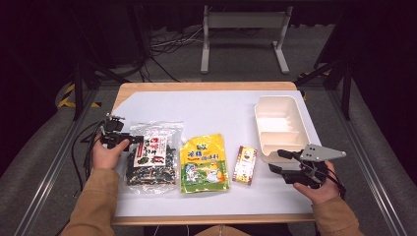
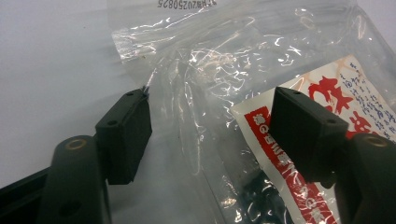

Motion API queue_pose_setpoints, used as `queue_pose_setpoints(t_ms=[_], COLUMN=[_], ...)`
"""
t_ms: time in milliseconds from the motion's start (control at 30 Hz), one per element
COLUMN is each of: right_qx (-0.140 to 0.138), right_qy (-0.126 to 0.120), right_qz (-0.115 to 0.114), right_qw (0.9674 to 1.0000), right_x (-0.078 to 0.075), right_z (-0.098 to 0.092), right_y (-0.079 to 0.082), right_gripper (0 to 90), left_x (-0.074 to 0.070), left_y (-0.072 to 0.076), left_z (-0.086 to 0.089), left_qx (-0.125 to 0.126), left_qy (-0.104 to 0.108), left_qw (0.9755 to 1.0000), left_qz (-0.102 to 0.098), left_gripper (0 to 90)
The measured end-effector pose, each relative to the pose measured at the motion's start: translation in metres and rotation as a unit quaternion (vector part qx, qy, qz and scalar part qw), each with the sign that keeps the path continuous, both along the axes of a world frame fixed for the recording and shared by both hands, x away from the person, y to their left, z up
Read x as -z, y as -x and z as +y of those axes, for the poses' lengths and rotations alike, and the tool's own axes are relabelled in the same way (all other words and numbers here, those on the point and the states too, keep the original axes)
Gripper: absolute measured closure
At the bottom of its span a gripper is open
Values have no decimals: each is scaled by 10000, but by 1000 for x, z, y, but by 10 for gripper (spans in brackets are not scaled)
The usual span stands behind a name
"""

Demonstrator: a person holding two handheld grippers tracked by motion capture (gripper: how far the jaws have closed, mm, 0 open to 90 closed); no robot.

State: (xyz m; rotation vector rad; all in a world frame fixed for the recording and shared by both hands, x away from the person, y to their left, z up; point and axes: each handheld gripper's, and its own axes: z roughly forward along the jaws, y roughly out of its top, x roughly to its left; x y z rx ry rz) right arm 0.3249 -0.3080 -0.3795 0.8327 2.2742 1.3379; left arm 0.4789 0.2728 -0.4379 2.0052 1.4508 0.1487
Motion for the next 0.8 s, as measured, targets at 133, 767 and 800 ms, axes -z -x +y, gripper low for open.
queue_pose_setpoints(t_ms=[133,767,800], right_qx=[3,7,10], right_qy=[4,22,24], right_qz=[16,37,35], right_qw=[10000,10000,10000], right_x=[0,1,1], right_z=[0,0,0], right_y=[0,0,1], right_gripper=[390,393,394], left_x=[1,0,-1], left_y=[2,6,6], left_z=[-3,-3,-2], left_qx=[82,-3,-4], left_qy=[-173,245,265], left_qw=[9997,9997,9996], left_qz=[-125,-74,-95], left_gripper=[469,798,802])
